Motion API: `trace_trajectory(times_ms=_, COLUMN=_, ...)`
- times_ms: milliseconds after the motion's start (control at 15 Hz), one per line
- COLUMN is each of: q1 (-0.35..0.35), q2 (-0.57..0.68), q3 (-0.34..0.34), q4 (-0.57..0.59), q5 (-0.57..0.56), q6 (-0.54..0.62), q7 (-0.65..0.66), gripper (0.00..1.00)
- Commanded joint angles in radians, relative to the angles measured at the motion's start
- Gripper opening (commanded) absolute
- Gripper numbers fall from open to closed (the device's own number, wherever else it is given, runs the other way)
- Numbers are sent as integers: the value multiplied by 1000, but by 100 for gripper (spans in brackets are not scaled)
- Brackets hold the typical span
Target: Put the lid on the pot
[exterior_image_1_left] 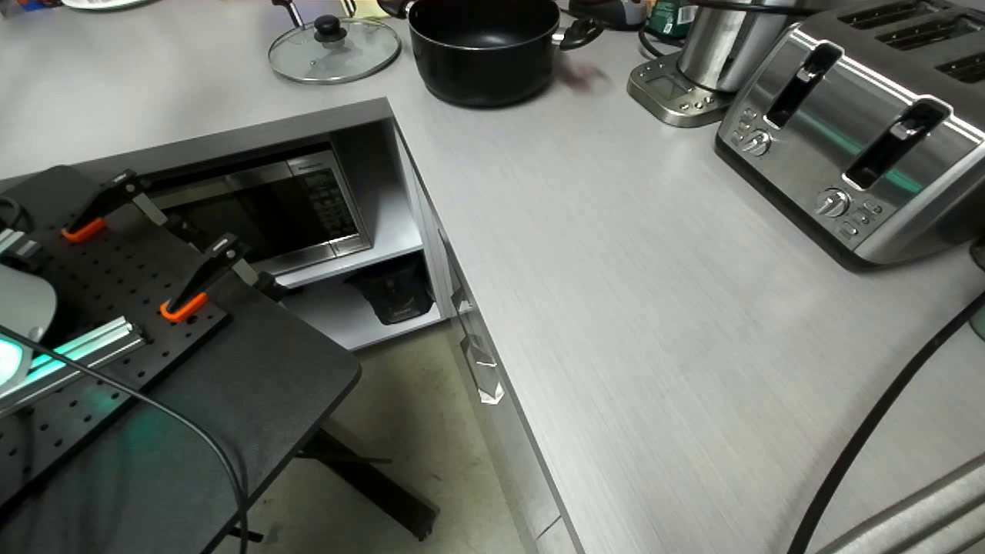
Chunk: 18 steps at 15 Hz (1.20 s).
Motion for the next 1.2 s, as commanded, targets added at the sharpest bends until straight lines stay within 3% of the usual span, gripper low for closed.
trace_trajectory(times_ms=0, q1=18, q2=58, q3=-9, q4=93, q5=-17, q6=-34, q7=-33, gripper=100)
trace_trajectory(times_ms=1133, q1=15, q2=97, q3=0, q4=142, q5=6, q6=-27, q7=-67, gripper=100)
